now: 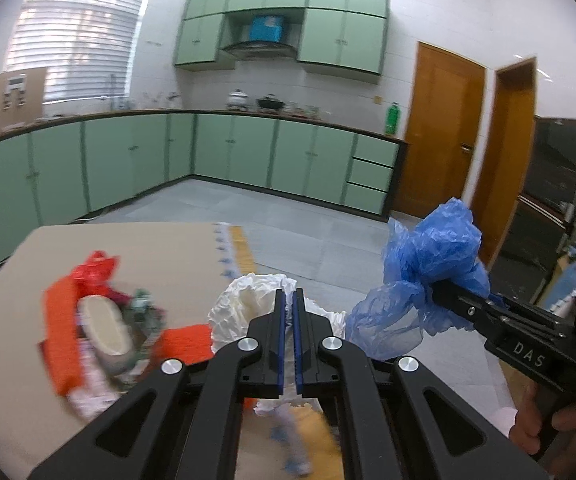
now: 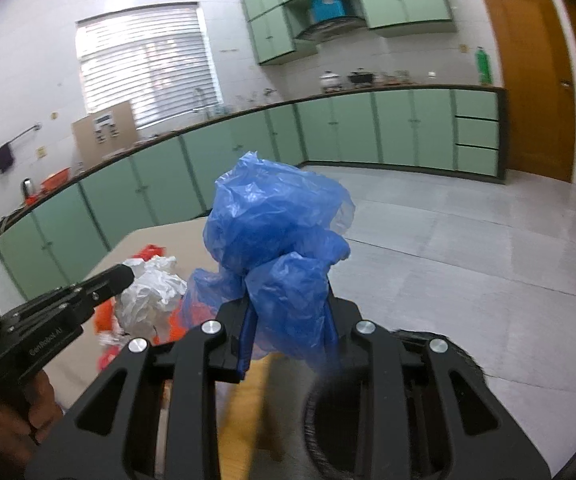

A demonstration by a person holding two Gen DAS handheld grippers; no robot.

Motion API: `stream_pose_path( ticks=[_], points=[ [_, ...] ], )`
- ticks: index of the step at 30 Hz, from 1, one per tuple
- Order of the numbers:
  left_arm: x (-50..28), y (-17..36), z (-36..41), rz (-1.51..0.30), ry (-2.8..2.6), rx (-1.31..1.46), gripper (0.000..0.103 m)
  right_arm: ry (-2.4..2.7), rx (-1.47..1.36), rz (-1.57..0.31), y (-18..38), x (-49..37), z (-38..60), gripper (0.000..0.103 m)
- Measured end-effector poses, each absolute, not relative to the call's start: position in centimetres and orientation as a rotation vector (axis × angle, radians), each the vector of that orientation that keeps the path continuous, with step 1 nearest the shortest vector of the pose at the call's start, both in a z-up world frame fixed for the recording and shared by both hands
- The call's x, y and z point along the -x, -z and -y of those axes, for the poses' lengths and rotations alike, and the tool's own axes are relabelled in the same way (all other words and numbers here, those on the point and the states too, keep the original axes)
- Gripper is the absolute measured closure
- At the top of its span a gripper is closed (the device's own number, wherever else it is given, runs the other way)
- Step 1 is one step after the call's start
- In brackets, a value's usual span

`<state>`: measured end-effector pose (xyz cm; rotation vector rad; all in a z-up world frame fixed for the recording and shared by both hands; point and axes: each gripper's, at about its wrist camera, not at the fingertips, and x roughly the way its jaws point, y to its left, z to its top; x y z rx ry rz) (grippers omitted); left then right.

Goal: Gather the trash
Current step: 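Carry the blue bag and white tissue over the black bin and release both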

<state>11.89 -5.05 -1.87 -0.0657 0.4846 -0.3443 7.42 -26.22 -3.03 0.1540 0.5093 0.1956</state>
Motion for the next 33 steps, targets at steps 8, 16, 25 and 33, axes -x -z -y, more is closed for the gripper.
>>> stream_pose_path(
  ticks=[8,16,25,33],
  points=[
    [-14.3,4.3,11.5,-0.535,0.465,0.045,0.099,-0.038,-0.168,-0.572,7.0,-7.6,32.3,0.076],
    [-17.5,8.5,17.2,-0.645,0.522,0.014,0.099,0.051,-0.185,-0.67,12.5,-9.2,36.4,0.073],
    [-19.9,11.9,19.9,-0.735,0.541,-0.007,0.081,0.113,-0.207,-0.757,16.7,-11.4,38.2,0.041],
    [-19.6,10.0,17.6,-0.686,0.498,0.021,0.046,0.163,-0.203,-0.722,15.4,-11.4,37.7,0.012]
  ],
)
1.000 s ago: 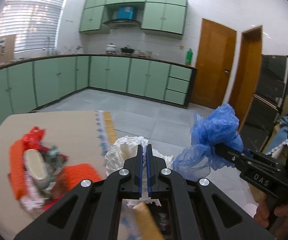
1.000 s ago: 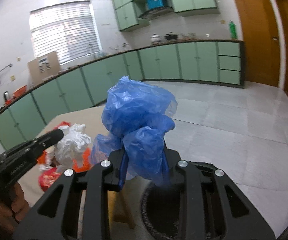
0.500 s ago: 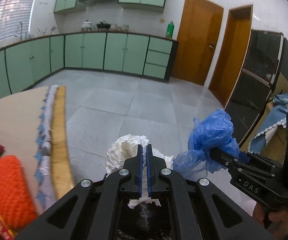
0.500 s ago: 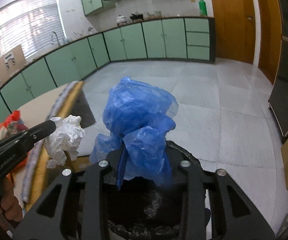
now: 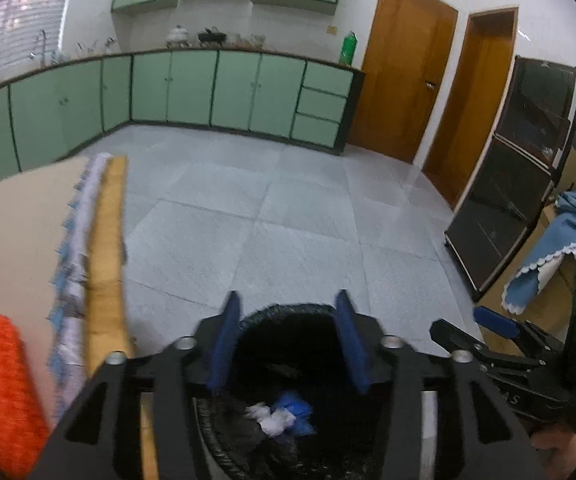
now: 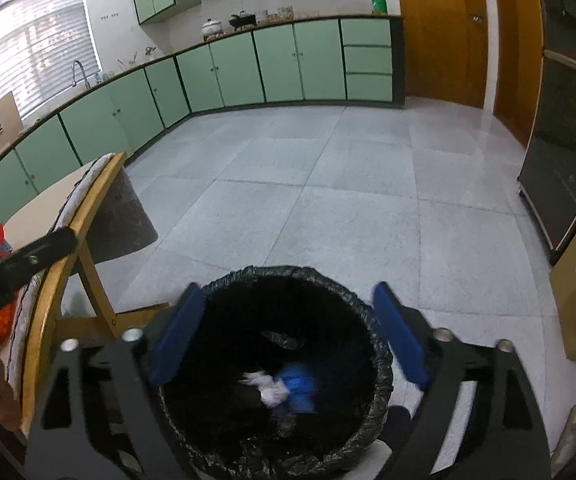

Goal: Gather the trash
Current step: 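Carry the blue bag and white tissue over the black bin and release both, then return both tools to the table and grasp the red paper packet with the right tool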

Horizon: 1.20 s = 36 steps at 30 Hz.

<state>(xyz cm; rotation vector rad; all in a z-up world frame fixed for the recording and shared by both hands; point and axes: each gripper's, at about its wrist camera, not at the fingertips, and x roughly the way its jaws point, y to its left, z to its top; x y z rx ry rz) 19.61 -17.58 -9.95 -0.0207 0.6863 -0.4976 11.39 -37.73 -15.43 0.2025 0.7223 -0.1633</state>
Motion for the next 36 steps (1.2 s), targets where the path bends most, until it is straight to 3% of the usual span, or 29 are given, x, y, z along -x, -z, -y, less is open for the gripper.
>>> stream_pose_path(
  ticks=[5,12,20,36],
  points=[
    [-17.6,7.3,13.1,-0.618,0.412,0.021,0.035,0.138,-0.17,-0.671,13.3,-10.8,35.3,0.009],
    [-13.6,4.8,2.6,-0.581,0.19,0.041,0.034,-0.018,-0.183,-0.596,10.3,-9.3,28.6,0.009],
    [-8.3,5.8,-7.8,-0.625,-0.058,0.059,0.034,-0.251,-0.17,-0.572,8.6,-8.0,18.6,0.009],
    [-4.8,9.0,-13.8,-0.669,-0.172,0.11,0.034,-0.459,-0.062,-0.637,11.3,-6.1,6.9,0.009]
  ],
)
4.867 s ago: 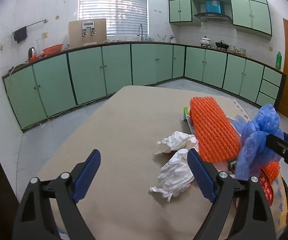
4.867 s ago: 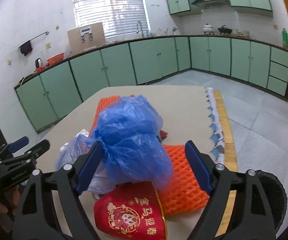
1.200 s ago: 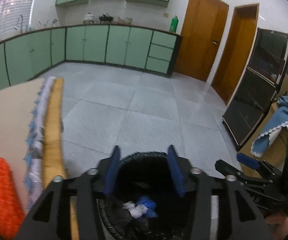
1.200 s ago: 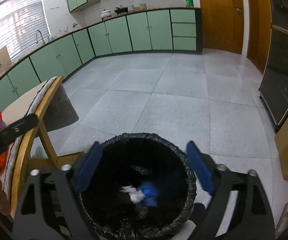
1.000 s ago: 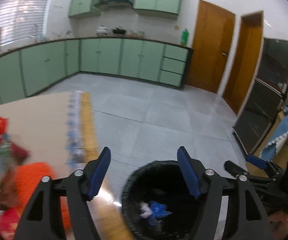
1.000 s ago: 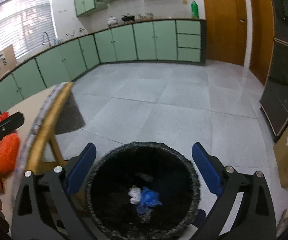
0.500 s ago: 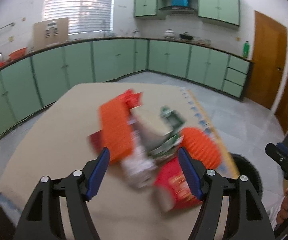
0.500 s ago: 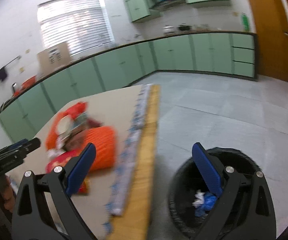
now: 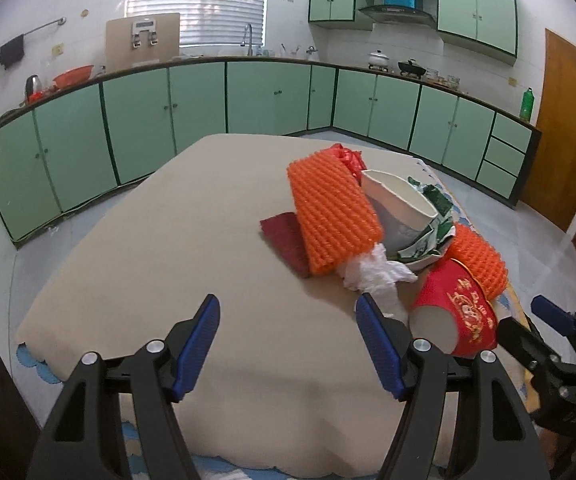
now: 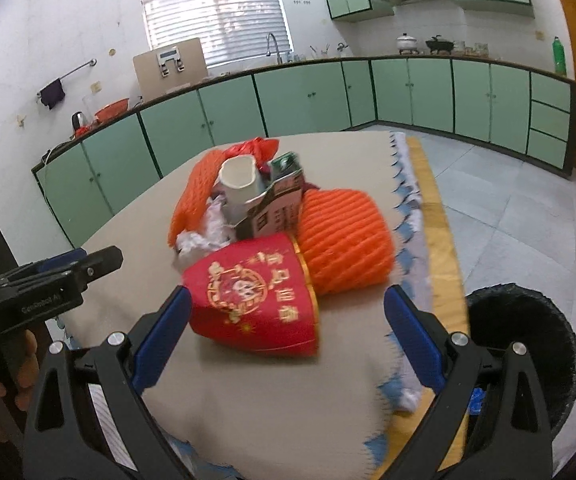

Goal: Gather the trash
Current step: 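Return both tools to the table and grasp the red paper packet with the right tool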

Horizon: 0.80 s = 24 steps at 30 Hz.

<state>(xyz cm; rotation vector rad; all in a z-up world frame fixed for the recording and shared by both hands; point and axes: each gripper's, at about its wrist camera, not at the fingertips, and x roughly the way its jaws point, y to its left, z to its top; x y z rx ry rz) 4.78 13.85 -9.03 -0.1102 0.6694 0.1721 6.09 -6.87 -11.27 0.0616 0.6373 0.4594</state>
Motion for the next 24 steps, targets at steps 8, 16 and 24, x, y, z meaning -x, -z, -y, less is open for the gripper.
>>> stream_pose_path(
  ticks=[8,16,24],
  points=[
    [-4.6,9.8,-15.1,-0.678,-0.175,0.113,0.034,-0.448,-0.032,-0.652,12.3,-6.5,4.6,0.009],
    [-4.8,10.4,-15.4,-0.685,-0.171,0.116,0.034,-0.452,-0.014,-0.685,12.9,-6.9,3.3,0.008],
    [-4.8,10.6,-15.7,-0.688,-0.169,0.121,0.034,-0.453,-0.014,-0.72,13.4,-7.3,2.9,0.022]
  ],
)
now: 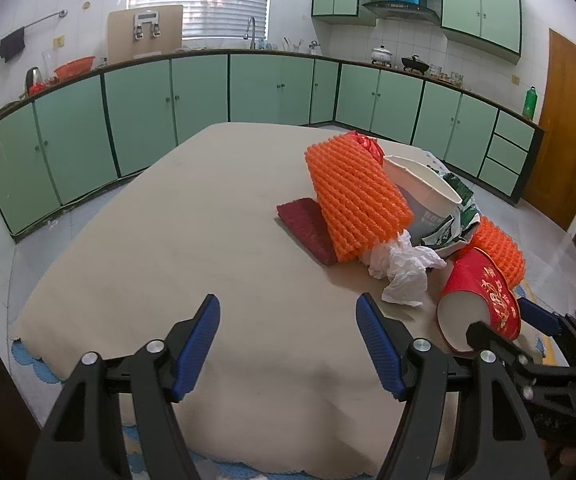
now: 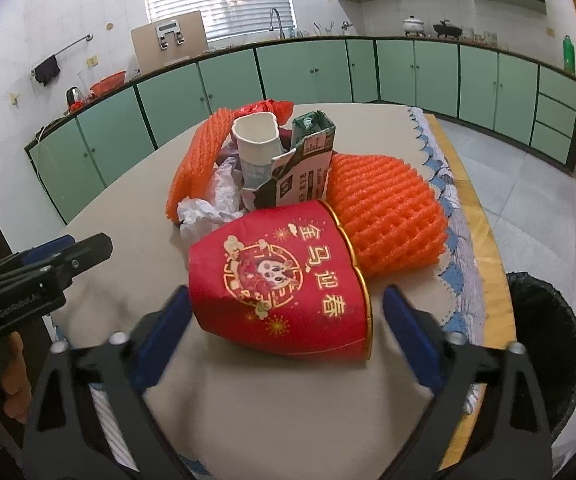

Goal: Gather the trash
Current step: 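Return both tools to the table and grasp the red paper packet with the right tool, then grasp the orange foam net with the left tool while the right tool holds the red packet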

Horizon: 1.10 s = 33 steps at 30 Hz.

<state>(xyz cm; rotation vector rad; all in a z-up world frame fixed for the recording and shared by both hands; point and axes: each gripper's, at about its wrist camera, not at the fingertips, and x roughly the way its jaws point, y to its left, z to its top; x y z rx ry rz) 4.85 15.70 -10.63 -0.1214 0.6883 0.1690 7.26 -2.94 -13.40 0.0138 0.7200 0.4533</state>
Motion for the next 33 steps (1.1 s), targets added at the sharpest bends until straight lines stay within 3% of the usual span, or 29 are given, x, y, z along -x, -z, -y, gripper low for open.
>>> stream_pose_path(
  ticks=[33],
  points=[
    [-7.5,7.1,-13.5,-0.61,-0.11,0.114,0.034,-0.457,-0.059,-0.585,6.9,-7.7,5.5,0.023]
  ],
)
